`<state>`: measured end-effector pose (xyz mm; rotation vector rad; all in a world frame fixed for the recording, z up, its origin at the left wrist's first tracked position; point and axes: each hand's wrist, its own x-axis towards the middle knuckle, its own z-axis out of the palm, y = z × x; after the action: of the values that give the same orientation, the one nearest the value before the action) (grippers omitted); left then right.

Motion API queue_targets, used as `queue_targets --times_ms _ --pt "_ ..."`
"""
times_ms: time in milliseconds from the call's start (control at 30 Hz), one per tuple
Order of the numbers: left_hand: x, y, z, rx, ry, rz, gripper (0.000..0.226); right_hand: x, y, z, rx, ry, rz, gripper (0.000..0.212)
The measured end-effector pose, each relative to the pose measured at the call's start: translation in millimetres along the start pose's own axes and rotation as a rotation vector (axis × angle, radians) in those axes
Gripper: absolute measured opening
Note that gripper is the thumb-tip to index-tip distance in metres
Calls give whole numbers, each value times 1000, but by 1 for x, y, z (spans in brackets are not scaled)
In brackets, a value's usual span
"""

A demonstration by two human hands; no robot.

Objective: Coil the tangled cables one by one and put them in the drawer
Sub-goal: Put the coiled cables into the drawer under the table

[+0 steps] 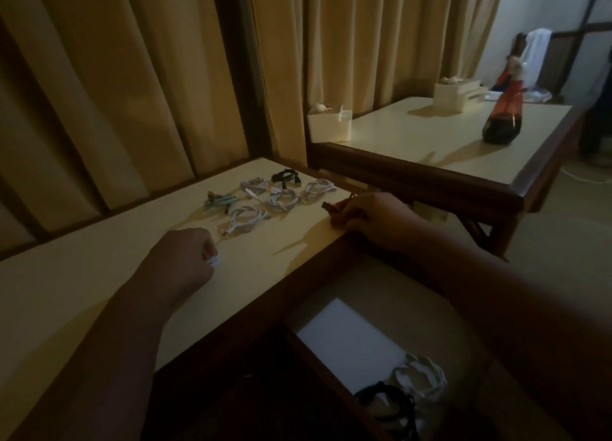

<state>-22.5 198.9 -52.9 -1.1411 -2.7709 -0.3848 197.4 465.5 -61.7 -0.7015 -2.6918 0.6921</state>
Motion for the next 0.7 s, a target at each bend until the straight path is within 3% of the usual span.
queue_targets --times_ms 100,233,433,700 --pt "-12 5 -9 11 -71 39 18 -37 8 -16 24 44 -21 24" --pt "-39 18 -27 -100 -29 100 19 -93 25 -32 -4 60 -50 23" --pt "-79 63 -44 -328 64 257 29 -140 55 -28 -40 -448 192 23" --pt "-82 151 -4 -485 -145 610 26 -138 63 2 -187 -630 199 31"
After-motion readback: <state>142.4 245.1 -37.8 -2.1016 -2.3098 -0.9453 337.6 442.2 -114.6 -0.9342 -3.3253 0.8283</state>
